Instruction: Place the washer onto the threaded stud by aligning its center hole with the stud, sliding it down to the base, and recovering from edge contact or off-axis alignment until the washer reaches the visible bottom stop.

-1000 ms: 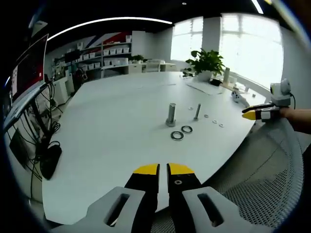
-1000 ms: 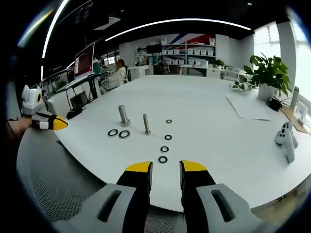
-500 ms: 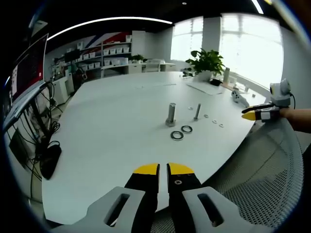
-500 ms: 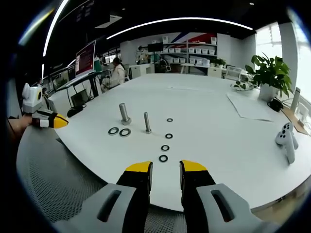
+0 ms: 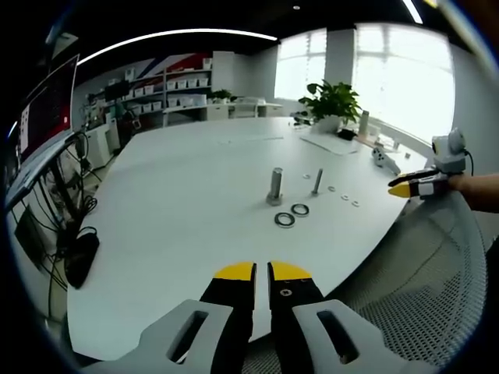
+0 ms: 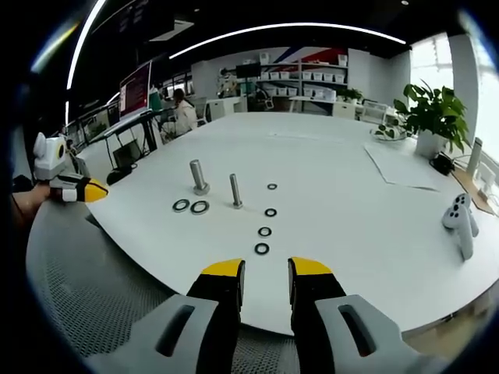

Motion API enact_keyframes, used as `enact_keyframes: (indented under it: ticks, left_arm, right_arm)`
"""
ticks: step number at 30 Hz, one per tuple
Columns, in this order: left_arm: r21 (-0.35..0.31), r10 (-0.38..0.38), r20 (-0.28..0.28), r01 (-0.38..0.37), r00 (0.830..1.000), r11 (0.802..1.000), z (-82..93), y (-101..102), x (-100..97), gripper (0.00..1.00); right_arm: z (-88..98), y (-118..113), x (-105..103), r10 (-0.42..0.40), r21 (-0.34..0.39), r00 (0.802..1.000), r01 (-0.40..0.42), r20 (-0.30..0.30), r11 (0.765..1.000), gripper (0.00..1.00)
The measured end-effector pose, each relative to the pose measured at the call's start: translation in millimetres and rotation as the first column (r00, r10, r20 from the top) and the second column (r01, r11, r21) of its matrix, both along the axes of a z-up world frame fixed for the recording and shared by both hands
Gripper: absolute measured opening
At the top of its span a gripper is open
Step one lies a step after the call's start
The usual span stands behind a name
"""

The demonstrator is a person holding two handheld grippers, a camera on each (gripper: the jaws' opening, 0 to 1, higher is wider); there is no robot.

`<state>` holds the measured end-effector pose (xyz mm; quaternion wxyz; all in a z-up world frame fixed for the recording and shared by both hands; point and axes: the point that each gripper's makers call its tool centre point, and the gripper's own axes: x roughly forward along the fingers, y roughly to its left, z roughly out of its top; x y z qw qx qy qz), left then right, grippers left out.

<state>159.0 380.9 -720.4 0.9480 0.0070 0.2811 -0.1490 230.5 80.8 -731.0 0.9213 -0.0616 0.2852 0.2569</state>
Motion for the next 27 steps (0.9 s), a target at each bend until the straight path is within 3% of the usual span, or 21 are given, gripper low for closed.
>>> enact_keyframes:
  ticks: [7,12,15,21,26,27]
  left_arm:
    - [0.002,0.047,-0.003,-0.047,0.999,0.999,-0.9,7,1.8,0.06]
    - [0.041,0.064,-0.003,-0.064,0.998,0.997,-3.0,12,2.6,0.05]
    - [0.048,0.062,-0.082,-0.058,0.995,0.997,-14.6,12,-2.1,0.05]
    - [0.075,0.056,-0.127,-0.047,0.99,0.996,-21.6,12,-5.9,0.05]
    - [0.096,0.095,-0.132,-0.082,0.987,0.992,-22.7,19,-6.1,0.06]
    - [0.156,0.139,-0.089,-0.124,0.986,0.98,-17.2,30,-2.1,0.06]
  right_arm:
    - [-3.5,4,-3,0.039,-0.015,0.999,-0.039,-0.025,0.999,0.24]
    - [-3.5,5,-4,0.046,-0.008,0.999,-0.046,-0.026,0.999,0.24]
    - [-4.1,6,-5,0.054,-0.009,0.998,-0.054,-0.03,0.998,0.24]
    - [-3.4,9,-7,0.074,0.01,0.997,-0.074,-0.035,0.997,0.24]
    - [-3.4,11,-8,0.085,0.014,0.996,-0.085,-0.037,0.996,0.24]
    - [-4.3,12,-9,0.095,0.009,0.995,-0.095,-0.043,0.995,0.24]
